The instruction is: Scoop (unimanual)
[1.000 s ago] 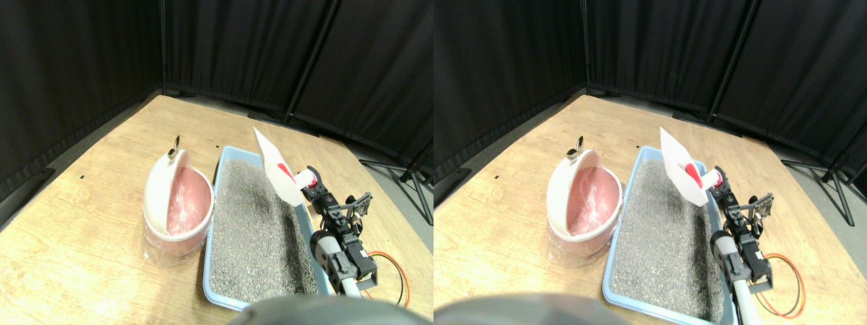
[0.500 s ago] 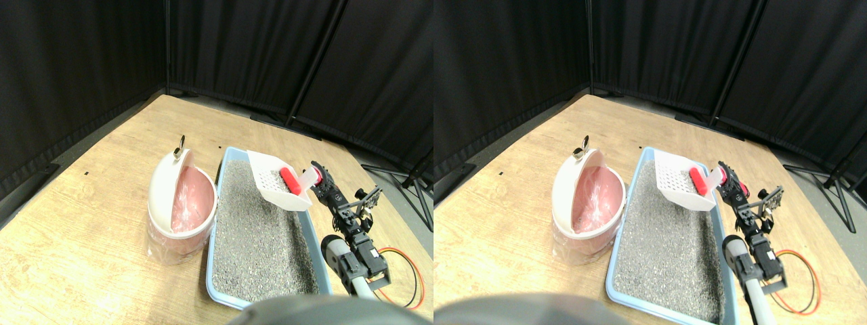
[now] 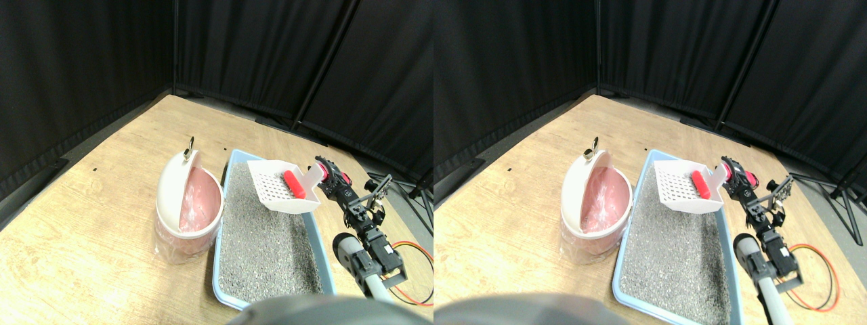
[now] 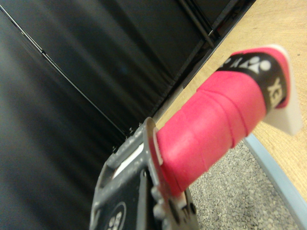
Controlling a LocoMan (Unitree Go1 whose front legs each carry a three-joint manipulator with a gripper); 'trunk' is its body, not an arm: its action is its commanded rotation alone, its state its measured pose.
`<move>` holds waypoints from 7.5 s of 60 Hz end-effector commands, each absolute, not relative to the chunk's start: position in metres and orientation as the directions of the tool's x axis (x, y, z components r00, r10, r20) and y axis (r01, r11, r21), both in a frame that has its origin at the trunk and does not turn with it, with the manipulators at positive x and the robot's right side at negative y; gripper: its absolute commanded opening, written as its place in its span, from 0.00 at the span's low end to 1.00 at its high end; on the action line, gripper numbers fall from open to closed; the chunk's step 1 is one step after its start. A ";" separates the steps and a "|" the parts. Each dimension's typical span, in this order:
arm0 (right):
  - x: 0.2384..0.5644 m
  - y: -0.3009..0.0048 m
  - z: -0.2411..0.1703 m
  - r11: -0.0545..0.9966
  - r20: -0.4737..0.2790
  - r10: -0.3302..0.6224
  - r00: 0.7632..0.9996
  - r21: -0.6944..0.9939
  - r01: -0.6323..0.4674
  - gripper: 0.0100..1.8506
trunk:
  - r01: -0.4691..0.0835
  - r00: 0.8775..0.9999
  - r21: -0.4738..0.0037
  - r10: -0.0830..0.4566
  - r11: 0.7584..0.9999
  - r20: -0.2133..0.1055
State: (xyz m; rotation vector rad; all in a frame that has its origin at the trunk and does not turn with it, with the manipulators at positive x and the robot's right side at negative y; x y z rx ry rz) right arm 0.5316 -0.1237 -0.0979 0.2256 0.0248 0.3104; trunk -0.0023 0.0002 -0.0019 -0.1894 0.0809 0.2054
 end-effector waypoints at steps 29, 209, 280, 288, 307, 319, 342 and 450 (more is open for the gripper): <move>0.530 -0.093 -0.085 0.892 0.048 0.449 0.892 0.041 -0.451 0.02 | -0.282 0.957 -0.198 0.261 0.939 -0.124; 0.537 -0.005 -0.048 0.669 -0.150 0.494 0.856 -0.564 -0.485 0.02 | -0.369 0.929 -0.239 0.353 0.898 -0.111; 0.538 -0.096 -0.064 0.963 0.091 0.268 0.959 -0.042 -0.265 0.02 | -0.227 0.972 -0.163 0.213 0.960 -0.102; 0.533 -0.117 -0.067 0.963 0.113 0.270 0.956 -0.028 -0.269 0.02 | -0.191 0.979 -0.146 0.178 0.971 -0.099; 0.522 -0.172 -0.089 0.985 0.154 0.171 0.973 0.005 -0.174 0.02 | -0.111 0.990 -0.109 0.100 0.988 -0.101; 0.516 -0.201 -0.109 0.993 0.140 0.079 0.987 0.074 -0.090 0.02 | -0.084 0.991 -0.099 0.073 0.992 -0.108; 0.512 -0.203 -0.136 0.982 0.122 0.073 0.990 0.162 -0.093 0.02 | -0.078 0.991 -0.090 0.067 0.993 -0.118; 0.508 -0.204 -0.183 0.966 -0.547 0.066 0.835 0.245 0.084 0.56 | -0.158 0.980 -0.123 0.140 0.980 -0.140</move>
